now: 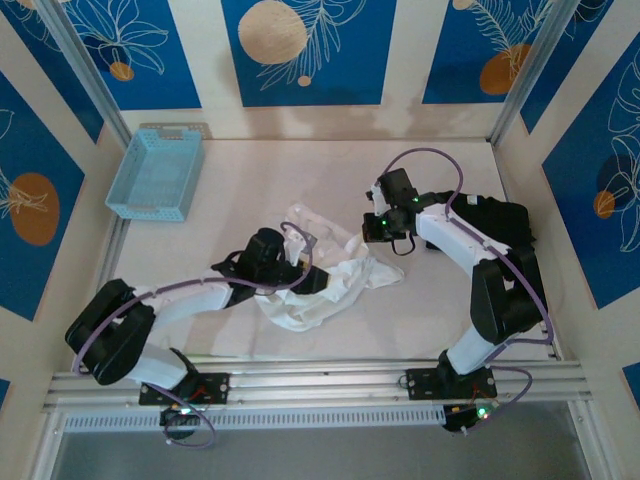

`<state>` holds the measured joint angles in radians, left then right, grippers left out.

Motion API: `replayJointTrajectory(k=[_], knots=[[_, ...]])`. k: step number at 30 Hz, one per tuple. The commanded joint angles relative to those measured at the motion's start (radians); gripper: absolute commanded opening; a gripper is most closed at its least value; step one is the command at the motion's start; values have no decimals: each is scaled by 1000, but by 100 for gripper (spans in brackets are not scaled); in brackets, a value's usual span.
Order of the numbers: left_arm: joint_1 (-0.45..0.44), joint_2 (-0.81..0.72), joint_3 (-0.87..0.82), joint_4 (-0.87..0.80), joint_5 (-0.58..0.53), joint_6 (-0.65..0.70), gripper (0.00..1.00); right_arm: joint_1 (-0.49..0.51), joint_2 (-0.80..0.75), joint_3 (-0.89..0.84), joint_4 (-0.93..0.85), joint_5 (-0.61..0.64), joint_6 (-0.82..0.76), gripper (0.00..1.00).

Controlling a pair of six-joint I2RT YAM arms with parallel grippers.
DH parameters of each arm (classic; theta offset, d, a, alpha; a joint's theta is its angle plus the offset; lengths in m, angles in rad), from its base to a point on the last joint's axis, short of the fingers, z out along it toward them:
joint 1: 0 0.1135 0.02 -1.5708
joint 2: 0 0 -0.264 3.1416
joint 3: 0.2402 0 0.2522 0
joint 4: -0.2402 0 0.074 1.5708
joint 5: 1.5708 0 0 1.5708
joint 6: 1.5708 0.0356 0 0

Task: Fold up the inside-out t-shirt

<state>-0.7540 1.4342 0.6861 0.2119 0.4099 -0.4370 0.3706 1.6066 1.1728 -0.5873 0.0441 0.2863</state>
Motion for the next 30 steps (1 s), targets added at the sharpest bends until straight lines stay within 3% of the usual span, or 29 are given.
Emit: replayJointTrajectory(k=[1, 7, 14, 21, 28, 30], knots=[[-16, 28, 19, 1, -12, 12, 58, -1, -37, 24, 2, -18, -19, 0], [-20, 68, 54, 10, -37, 19, 43, 2, -43, 14, 7, -23, -18, 0], [-20, 95, 94, 14, -41, 30, 39, 3, -45, 13, 6, -23, -22, 0], [-20, 88, 109, -2, -36, 40, 20, 1, -45, 14, 7, -19, -29, 0], [-11, -23, 109, -65, -78, 98, 1, 9, -76, 16, -14, -33, -24, 0], [1, -106, 101, -115, -113, 117, 0, 20, -124, 3, -18, -52, -15, 0]])
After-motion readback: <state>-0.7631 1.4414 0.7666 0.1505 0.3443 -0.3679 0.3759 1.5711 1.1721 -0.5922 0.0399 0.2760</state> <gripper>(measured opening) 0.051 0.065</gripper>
